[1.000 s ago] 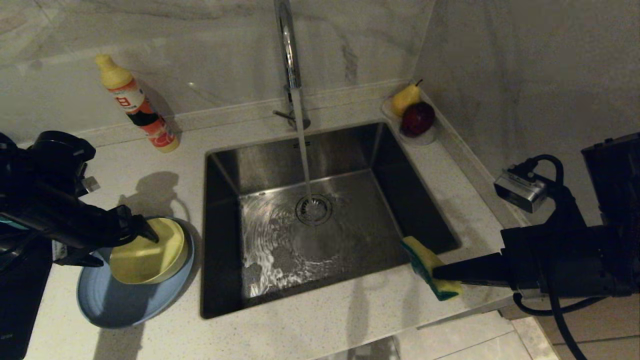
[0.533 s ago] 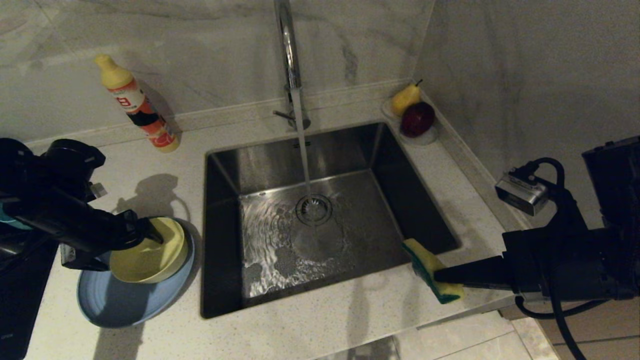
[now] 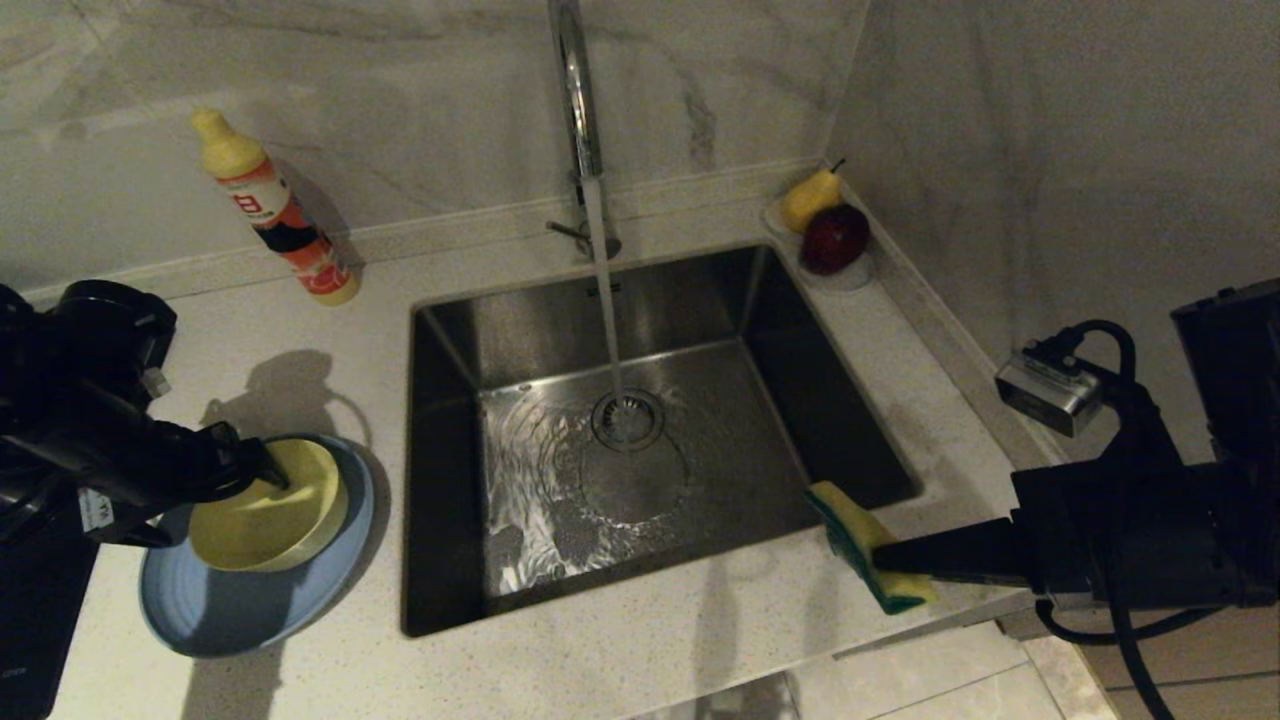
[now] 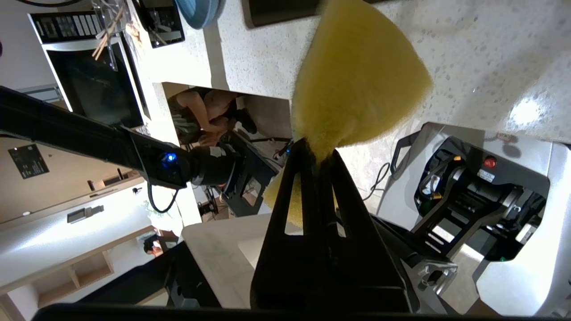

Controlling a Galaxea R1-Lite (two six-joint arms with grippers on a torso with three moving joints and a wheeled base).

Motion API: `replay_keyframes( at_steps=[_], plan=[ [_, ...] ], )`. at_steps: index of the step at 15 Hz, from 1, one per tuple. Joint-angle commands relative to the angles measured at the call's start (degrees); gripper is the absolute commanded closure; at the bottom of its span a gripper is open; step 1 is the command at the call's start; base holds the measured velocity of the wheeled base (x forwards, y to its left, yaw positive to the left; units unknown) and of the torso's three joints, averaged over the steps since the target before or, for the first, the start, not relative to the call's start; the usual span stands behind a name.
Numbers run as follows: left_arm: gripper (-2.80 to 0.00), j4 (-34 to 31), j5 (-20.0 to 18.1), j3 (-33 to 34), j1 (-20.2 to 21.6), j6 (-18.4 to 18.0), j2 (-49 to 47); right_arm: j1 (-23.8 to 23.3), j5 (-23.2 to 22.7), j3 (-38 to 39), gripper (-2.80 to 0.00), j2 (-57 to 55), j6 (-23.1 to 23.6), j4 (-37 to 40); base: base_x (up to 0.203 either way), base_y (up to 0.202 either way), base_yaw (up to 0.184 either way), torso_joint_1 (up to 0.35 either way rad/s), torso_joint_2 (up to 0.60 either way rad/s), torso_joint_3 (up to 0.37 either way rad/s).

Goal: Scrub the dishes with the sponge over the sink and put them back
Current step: Wash the bowl

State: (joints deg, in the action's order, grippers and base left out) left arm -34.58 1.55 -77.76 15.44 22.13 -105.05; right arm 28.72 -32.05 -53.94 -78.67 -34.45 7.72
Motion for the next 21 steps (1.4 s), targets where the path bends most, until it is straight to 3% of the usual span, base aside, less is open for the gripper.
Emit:
replay_keyframes(
  at_steps=[1, 7, 14, 18, 19, 20, 21],
  plan=[
    [-2.8, 0.1, 0.1, 0.6, 1.8, 0.0, 0.0, 0.0, -0.2, 0.5, 0.0, 0.6, -0.2, 0.0, 0.0, 0.0, 0.0, 0.0, 0.0, 0.0],
    [-2.8, -0.1, -2.7, 0.1, 1.9, 0.9, 1.1, 0.1, -0.3, 0.8, 0.0, 0.3, -0.3, 0.0, 0.0, 0.0, 0.0, 0.0, 0.0, 0.0],
    [-2.8, -0.5, -3.6, 0.7, -4.9, 5.6, 0.7, 0.1, -0.3, 0.9, 0.0, 0.6, -0.1, -0.1, 0.0, 0.0, 0.0, 0.0, 0.0, 0.0],
    [-2.8, -0.4, -3.2, 0.9, -5.2, 5.7, 0.3, 0.0, -0.3, 0.9, 0.0, 0.6, -0.1, -0.1, 0.0, 0.0, 0.0, 0.0, 0.0, 0.0],
    [-1.14, -0.4, -3.1, 0.9, -5.2, 5.7, 0.3, 0.0, -0.3, 0.9, 0.0, 0.8, -0.1, -0.1, 0.0, 0.0, 0.0, 0.0, 0.0, 0.0],
    [0.0, -0.5, -3.0, 0.7, -4.9, 5.7, 0.3, 0.0, -0.3, 1.0, 0.0, 1.1, -0.2, -0.1, 0.0, 0.0, 0.0, 0.0, 0.0, 0.0],
    [0.0, -0.5, -3.0, 0.6, -4.6, 5.7, 0.5, 0.1, -0.3, 1.0, 0.0, 1.1, -0.2, -0.1, 0.0, 0.0, 0.0, 0.0, 0.0, 0.0]
  ],
)
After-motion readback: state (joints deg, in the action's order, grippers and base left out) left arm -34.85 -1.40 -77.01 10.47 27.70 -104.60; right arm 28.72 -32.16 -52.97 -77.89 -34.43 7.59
